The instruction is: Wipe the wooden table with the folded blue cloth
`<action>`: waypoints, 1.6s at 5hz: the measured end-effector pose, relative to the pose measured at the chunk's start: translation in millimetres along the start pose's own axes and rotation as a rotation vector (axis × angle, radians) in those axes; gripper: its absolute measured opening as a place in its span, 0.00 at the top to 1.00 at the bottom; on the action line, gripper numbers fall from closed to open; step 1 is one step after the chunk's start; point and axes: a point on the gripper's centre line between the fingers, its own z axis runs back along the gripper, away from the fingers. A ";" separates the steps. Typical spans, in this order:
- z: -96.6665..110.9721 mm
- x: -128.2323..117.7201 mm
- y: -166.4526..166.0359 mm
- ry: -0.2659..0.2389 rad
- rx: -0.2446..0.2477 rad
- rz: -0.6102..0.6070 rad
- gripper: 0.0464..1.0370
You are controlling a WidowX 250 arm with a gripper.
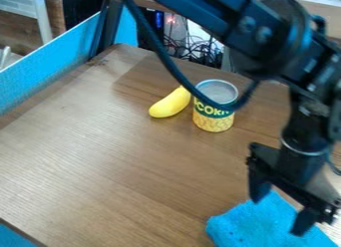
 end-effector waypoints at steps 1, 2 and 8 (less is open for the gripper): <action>-10.0 3.1 -10.7 0.012 0.045 -0.026 0.04; -19.0 0.6 -10.3 0.015 0.053 -0.025 0.04; -30.6 -87.3 183.6 -0.004 0.055 0.462 0.04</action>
